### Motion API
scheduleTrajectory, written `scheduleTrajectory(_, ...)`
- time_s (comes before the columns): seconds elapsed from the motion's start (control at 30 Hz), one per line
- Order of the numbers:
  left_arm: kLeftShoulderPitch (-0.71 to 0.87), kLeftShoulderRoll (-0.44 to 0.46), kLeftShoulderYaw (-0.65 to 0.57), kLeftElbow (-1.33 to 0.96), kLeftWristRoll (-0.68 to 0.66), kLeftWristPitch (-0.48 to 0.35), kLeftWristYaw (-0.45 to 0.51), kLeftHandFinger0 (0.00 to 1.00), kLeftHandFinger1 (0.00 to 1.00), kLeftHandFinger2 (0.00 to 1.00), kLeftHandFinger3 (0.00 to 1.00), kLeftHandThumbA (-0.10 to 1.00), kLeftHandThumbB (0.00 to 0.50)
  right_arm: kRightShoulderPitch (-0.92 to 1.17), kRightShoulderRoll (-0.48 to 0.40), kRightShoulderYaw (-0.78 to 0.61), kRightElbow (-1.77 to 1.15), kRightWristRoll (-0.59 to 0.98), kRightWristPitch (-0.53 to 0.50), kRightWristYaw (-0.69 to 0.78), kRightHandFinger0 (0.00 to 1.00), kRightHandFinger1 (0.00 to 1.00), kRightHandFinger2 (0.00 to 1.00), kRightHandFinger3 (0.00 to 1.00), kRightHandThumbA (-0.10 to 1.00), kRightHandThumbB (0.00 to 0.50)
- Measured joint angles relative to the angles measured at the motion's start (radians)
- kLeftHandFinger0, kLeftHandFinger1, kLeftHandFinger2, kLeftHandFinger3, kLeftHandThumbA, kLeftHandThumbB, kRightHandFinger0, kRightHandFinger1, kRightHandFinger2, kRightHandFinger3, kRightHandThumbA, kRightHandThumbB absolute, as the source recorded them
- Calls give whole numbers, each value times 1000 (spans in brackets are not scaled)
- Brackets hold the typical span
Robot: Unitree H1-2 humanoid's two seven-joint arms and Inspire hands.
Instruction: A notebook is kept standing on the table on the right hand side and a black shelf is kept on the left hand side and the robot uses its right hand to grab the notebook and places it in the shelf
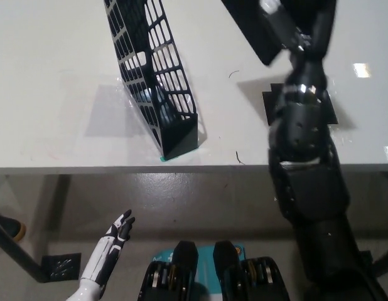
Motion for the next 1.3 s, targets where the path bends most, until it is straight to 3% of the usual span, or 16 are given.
scheduleTrajectory(0.17, 0, 1, -4, -4, 2, -1, 0, 1000, 1000, 1000, 1000, 1000, 130, -106, 32, 78, -73, -90, 34, 0, 0, 135, 572, 740, -100, 85)
scheduleTrajectory(0.3, 0, 2, -6, -5, 6, -2, -2, 1000, 1000, 1000, 1000, 1000, 126, -167, 58, 105, -79, -134, 38, -1, 0, 148, 616, 775, -100, 86)
scheduleTrajectory(0.57, 4, 5, -8, -4, 11, -4, -8, 1000, 1000, 1000, 1000, 1000, 133, -179, 71, 110, 83, -183, 32, -22, 0, 140, 599, 729, -100, 99)
scheduleTrajectory(0.73, 9, 4, -10, -3, 10, -6, -10, 1000, 1000, 1000, 1000, 1000, 108, -179, 79, 110, 226, -189, 17, -44, 0, 125, 617, 778, -100, 99)
scheduleTrajectory(0.97, 25, 5, -10, -5, 7, -9, -17, 1000, 1000, 1000, 1000, 1000, 62, -180, 96, 116, 401, -205, -27, -86, 0, 113, 606, 749, -100, 92)
scheduleTrajectory(1.2, 29, 4, -10, -8, 4, -9, -27, 1000, 1000, 1000, 1000, 1000, 50, -182, 101, 113, 450, -206, -55, -109, 0, 132, 629, 790, -100, 108)
scheduleTrajectory(1.3, 30, 4, -10, -11, -1, -9, -30, 1000, 1000, 1000, 1000, 1000, 48, -182, 106, 113, 473, -206, -66, -114, 0, 103, 611, 761, -100, 111)
